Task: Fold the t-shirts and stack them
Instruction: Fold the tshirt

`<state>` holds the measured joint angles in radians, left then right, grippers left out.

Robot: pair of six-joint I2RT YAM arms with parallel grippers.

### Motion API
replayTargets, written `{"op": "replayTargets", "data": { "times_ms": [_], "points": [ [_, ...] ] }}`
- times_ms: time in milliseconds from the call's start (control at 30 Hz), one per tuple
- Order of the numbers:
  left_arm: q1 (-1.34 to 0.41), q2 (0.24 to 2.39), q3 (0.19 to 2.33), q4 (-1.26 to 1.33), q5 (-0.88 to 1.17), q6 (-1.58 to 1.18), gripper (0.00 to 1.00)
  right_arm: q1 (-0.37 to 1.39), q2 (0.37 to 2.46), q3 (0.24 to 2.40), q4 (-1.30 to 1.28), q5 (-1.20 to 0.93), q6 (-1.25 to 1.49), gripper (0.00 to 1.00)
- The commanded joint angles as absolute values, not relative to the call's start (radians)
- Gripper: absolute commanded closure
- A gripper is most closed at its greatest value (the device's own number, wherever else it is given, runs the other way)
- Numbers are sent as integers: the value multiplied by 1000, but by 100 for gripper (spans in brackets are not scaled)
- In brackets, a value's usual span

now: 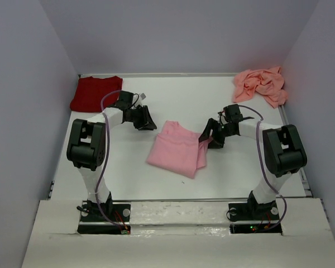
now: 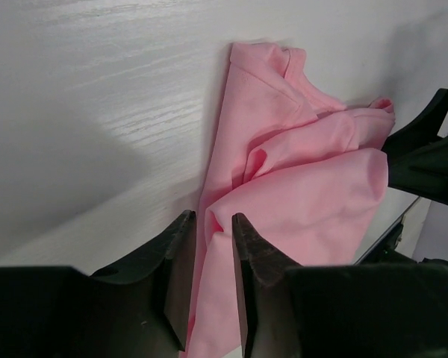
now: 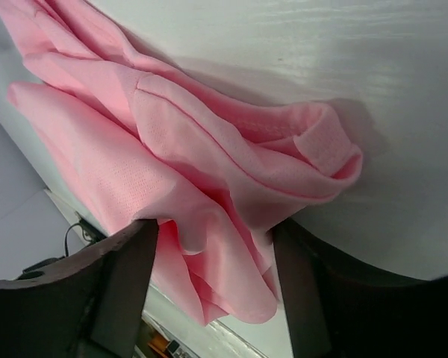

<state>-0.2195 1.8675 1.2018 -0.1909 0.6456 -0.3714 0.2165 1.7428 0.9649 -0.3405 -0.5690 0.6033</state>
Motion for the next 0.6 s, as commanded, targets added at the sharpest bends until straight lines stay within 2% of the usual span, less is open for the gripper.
{"op": "replayTargets", "data": {
  "times_ms": [0, 33, 67, 100, 233, 367, 400, 433, 567],
  "points": [
    [-215, 1855, 1192, -166, 686, -354, 65, 219, 1778, 950, -244, -601, 626, 38],
    [-213, 1853, 1193, -169, 686, -351, 65, 219, 1784, 951, -241, -601, 630, 57],
    [-213, 1853, 1196, -172, 684, -350, 65, 219, 1787, 951, -239, -606, 629, 66],
    [-210, 1853, 1197, -173, 683, -348, 65, 219, 1789, 956, -241, -607, 629, 82],
    [-203, 1848, 1200, -186, 683, -342, 65, 219, 1802, 976, -245, -604, 611, 99],
    [-195, 1829, 1195, -195, 681, -334, 64, 219, 1825, 1003, -264, -604, 589, 100],
    [-192, 1821, 1195, -196, 681, -330, 58, 219, 1835, 1014, -268, -604, 586, 100],
    [-192, 1819, 1190, -198, 681, -328, 47, 219, 1838, 1019, -271, -606, 580, 100],
    [-190, 1819, 1171, -187, 693, -310, 38, 219, 1858, 1040, -279, -607, 565, 100]
  ]
}}
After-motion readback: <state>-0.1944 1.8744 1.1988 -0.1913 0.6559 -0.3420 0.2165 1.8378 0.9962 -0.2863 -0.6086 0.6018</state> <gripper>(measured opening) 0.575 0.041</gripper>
